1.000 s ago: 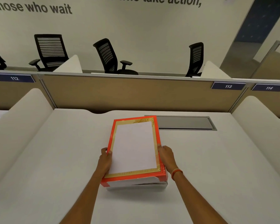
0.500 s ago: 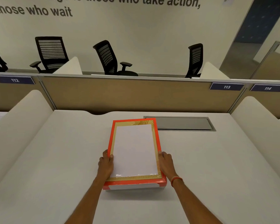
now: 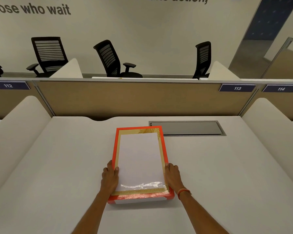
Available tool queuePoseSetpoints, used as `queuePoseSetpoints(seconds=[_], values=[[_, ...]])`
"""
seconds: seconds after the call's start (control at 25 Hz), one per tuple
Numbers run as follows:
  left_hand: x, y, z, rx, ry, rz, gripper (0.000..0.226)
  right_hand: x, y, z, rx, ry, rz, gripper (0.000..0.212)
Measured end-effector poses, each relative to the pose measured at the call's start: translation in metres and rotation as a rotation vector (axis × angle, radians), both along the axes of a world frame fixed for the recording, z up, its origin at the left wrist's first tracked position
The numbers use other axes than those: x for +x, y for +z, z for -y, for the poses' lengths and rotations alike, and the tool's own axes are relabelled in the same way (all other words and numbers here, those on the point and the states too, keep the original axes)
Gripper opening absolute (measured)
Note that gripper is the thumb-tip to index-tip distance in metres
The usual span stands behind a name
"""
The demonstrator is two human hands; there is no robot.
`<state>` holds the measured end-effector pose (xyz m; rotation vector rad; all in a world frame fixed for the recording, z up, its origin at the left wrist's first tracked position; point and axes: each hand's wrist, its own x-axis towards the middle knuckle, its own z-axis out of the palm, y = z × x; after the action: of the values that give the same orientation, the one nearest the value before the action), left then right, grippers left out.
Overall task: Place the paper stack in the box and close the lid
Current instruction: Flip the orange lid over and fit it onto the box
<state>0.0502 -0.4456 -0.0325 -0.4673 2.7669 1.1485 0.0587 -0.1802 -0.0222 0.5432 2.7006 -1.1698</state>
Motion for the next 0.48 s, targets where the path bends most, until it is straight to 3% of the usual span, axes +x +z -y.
queuePoseSetpoints(seconds=[0.28, 0.48], values=[[-0.010, -0.001, 0.003, -0.113, -0.064, 0.025, 0.051, -0.001, -0.006, -0.002, 0.335, 0.096, -0.020, 0.040], [-0.014, 0.000, 0.004, -0.165, -0.098, 0.041, 0.052, 0.005, -0.015, 0.002, 0.380, 0.172, -0.074, 0.035]])
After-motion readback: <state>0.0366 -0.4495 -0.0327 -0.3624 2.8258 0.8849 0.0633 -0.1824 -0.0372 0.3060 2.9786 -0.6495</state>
